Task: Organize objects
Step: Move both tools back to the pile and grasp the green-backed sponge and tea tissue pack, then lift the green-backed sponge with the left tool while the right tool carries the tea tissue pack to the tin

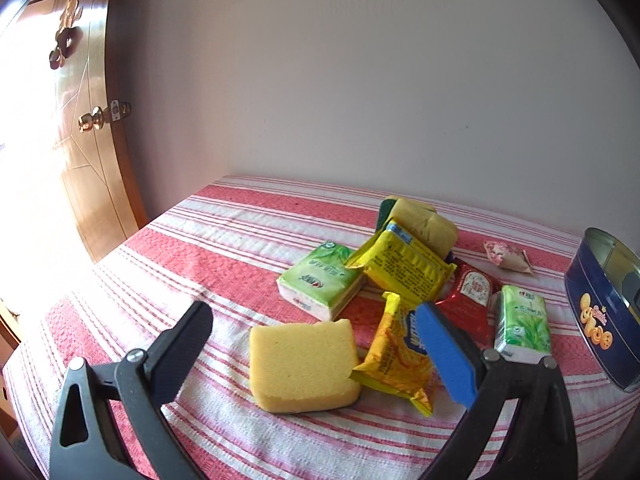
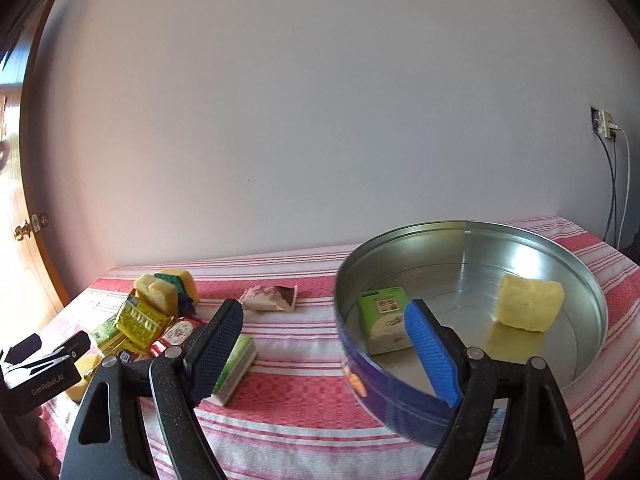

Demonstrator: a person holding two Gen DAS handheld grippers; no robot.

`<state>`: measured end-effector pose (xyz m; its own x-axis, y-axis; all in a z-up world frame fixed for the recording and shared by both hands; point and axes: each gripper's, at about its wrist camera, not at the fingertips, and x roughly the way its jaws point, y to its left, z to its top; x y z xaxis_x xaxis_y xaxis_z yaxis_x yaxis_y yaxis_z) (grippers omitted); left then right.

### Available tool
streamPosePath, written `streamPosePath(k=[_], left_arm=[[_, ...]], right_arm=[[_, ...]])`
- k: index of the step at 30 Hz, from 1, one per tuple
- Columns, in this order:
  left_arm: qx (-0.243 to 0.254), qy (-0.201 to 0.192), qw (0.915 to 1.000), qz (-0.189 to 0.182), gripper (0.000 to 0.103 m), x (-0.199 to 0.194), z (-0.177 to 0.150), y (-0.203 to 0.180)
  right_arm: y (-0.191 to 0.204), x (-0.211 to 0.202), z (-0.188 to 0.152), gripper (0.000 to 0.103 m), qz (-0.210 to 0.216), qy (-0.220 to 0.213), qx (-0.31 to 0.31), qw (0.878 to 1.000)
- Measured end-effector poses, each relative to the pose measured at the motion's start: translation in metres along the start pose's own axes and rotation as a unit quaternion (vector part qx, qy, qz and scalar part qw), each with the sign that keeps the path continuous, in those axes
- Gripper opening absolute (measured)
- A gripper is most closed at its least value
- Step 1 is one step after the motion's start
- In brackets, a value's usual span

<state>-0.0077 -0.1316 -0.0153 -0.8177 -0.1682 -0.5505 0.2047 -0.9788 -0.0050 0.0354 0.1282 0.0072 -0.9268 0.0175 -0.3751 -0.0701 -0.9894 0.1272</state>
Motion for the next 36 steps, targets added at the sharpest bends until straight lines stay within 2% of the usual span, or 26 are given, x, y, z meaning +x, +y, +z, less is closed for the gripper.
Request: streamPosePath(k=[3,7,12,19,22,23,26,27,29,32,34,36], left_arm=[[0.0,0.028,0.9996,0.005,0.102,0.011,-0.002,0.009],[-0.008,0.061,0.998,0.01,0.102,0.026,-0.004,0.016],[-0.027,0.109,0.9936,0.006,0.102,0.045,-0.005,0.023],[-0.033,0.136,0.9901,-0.014,0.103,0.056,-0.007,0.02],[-0.043,0.155,0.9864,-0.036,0.103,0.063,-0.009,0.018],[-0.045,0.166,0.9841,-0.047,0.103,0.067,-0.011,0.016],[-0.022,0.172,0.9842,-0.036,0.103,0.069,-0.011,0.006],[-0.016,0.173,0.9843,-0.031,0.1,0.07,-0.011,0.002],[-0.016,0.165,0.9855,-0.037,0.088,0.067,-0.01,0.001],[-0.027,0.154,0.9866,-0.047,0.065,0.062,-0.008,0.006],[-0.032,0.15,0.9865,-0.057,0.04,0.06,-0.008,0.008],[-0.036,0.147,0.9862,-0.066,0.03,0.06,-0.008,0.009]], right_arm=[[0.022,0.007,-0.007,0.085,0.029,0.028,-0.008,0.999],[0.051,0.023,-0.014,0.085,0.043,0.077,-0.025,0.996],[0.069,0.042,-0.019,0.085,0.03,0.119,-0.04,0.992],[0.075,0.08,-0.023,0.085,-0.003,0.192,-0.031,0.981],[0.081,0.096,-0.028,0.085,-0.011,0.224,-0.037,0.974],[0.081,0.102,-0.03,0.083,-0.014,0.234,-0.036,0.971],[0.076,0.104,-0.031,0.076,-0.005,0.242,-0.027,0.97],[0.075,0.103,-0.031,0.071,-0.006,0.242,-0.026,0.97],[0.072,0.101,-0.031,0.062,-0.002,0.239,-0.02,0.971],[0.066,0.098,-0.03,0.059,0.01,0.236,-0.01,0.972],[0.062,0.096,-0.03,0.058,0.019,0.235,-0.005,0.972],[0.057,0.093,-0.03,0.057,0.035,0.231,0.004,0.972]])
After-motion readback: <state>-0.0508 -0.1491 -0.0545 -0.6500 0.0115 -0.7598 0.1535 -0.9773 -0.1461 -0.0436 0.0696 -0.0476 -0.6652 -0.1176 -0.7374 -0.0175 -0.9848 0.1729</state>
